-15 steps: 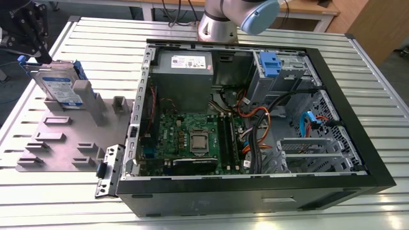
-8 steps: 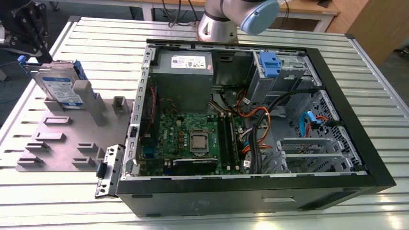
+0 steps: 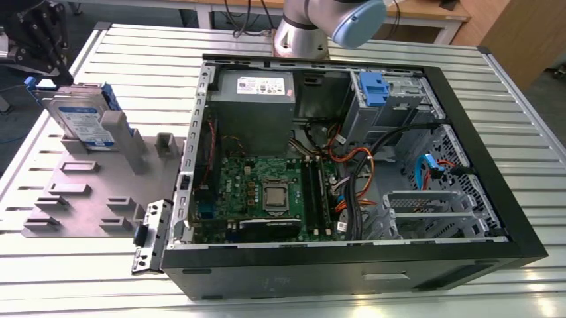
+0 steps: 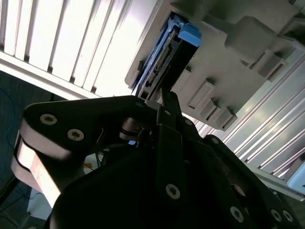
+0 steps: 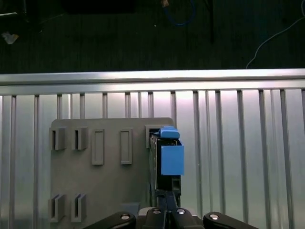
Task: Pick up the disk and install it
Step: 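Pick up the disk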
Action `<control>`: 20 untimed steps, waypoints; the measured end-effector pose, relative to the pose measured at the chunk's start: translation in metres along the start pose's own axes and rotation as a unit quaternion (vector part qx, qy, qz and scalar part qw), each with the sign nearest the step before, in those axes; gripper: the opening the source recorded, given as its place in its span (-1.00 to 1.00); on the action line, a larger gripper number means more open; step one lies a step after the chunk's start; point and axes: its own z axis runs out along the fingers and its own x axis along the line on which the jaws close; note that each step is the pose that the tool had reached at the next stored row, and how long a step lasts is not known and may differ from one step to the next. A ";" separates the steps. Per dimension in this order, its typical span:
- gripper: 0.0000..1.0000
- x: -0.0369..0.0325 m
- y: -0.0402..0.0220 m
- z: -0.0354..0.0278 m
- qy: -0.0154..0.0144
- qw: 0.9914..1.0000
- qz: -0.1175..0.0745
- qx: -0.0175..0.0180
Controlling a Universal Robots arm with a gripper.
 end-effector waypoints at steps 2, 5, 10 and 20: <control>-0.79 -0.0017 0.0014 0.0020 0.000 1.000 0.000 0.000; -0.79 -0.0030 0.0031 0.0047 0.000 1.000 0.000 0.001; -0.79 -0.0030 0.0031 0.0049 0.000 1.000 0.000 0.001; -0.18 -0.0030 0.0031 0.0052 0.000 1.000 0.000 0.001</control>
